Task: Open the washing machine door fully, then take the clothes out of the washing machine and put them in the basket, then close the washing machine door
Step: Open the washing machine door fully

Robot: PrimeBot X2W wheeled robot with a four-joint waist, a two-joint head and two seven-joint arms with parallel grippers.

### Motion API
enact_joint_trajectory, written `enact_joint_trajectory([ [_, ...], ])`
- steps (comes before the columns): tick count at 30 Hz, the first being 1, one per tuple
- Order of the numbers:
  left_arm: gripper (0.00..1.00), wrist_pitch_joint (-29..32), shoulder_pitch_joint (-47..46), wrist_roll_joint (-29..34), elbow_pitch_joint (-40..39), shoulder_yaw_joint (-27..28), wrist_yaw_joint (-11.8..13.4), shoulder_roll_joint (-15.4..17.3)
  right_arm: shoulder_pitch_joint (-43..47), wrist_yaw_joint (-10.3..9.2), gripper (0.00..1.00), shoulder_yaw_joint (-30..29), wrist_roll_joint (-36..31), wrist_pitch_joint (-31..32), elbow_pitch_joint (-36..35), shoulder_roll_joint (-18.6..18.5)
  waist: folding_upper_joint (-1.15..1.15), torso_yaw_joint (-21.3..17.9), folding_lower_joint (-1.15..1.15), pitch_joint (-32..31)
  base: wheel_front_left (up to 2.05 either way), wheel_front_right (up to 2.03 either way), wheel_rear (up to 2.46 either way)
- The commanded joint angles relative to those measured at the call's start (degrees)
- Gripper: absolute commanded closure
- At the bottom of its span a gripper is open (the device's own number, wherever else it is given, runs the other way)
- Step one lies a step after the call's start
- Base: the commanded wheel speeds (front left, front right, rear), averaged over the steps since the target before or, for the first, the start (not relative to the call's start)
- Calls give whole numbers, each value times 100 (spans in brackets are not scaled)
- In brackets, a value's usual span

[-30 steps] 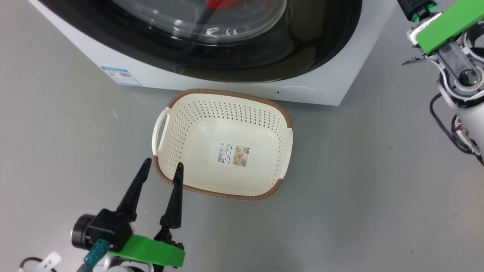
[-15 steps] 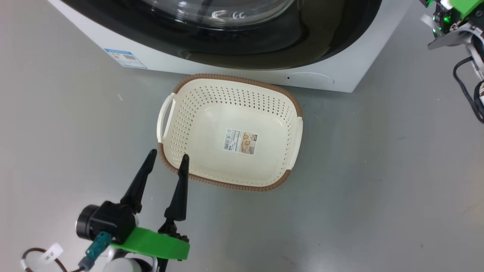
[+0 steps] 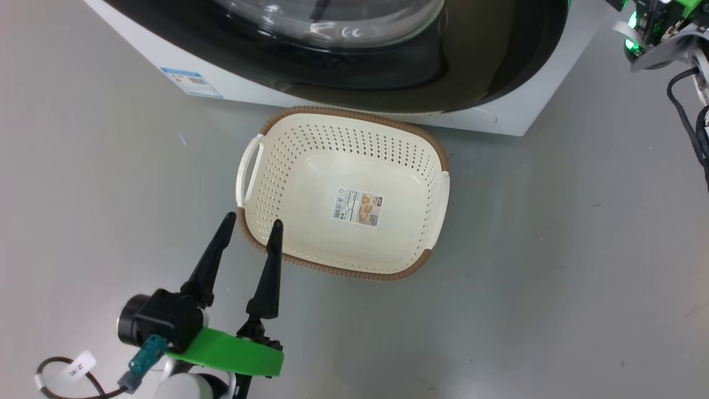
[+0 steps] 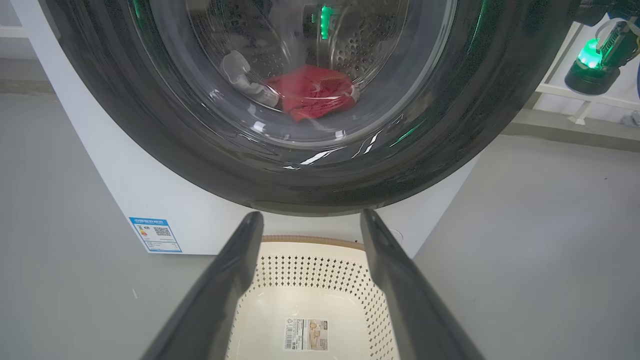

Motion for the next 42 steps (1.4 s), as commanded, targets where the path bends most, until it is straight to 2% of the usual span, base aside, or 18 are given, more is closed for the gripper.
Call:
enact_joint_trajectory([
  [1, 0, -52, -7, -17, -112, 158, 54, 69, 247, 44, 100, -38, -88, 127, -250, 181, 0, -19, 0, -90, 0, 0, 0],
  [23, 0, -52, 361, 113, -10, 69, 113, 69, 1711, 44, 100, -405, -438, 679, -950, 499, 0, -28, 0, -880, 0, 0, 0],
  [42, 0, -52, 803, 175, -8, 82, 142, 69, 2841, 44, 100, -476, -785, 1221, -1554, 856, 0, 236, 0, -1518, 0, 0, 0],
])
